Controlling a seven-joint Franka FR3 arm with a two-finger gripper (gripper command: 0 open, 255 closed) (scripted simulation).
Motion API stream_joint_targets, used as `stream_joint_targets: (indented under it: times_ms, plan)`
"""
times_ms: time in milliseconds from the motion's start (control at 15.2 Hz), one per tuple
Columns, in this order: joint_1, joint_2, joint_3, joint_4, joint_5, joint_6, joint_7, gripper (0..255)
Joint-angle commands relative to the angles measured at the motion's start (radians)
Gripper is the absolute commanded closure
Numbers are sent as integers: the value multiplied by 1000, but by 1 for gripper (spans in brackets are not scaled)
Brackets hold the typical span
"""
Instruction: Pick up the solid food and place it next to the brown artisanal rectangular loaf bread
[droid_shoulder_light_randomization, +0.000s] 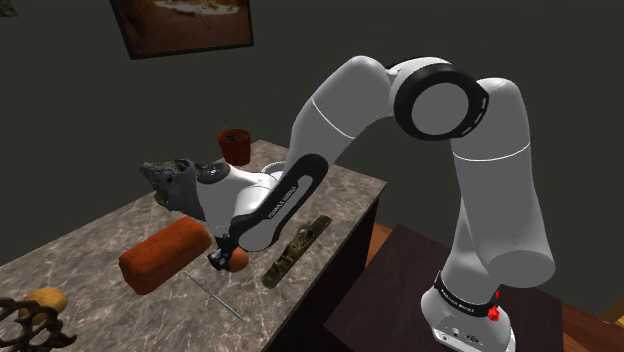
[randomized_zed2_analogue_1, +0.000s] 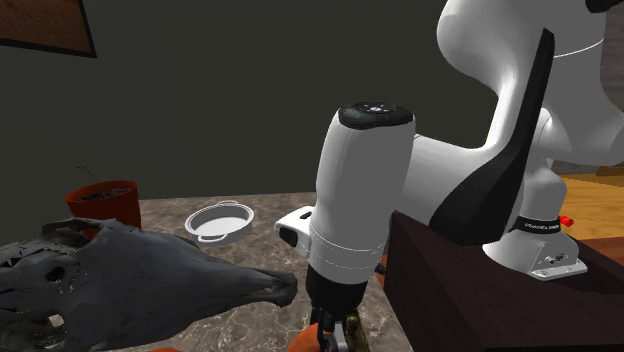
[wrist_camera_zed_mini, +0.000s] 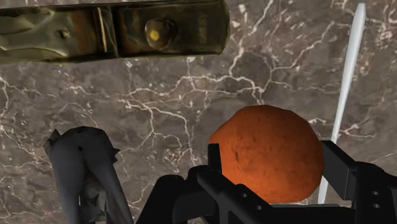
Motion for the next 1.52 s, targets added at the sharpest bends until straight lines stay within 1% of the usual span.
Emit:
stream_joint_targets:
  times_ms: [0,594,1122,1188,1452]
  plan:
    - [3,21,-5,2,-8,19,7,255]
    - [21,120,-31,17,-44,102,44,255]
    - [21,120,-31,17,-45,102,44,255]
    - [21,119,-31,16,-45,102,44,0]
    - [21,120,-32,16,-45,103,45,0]
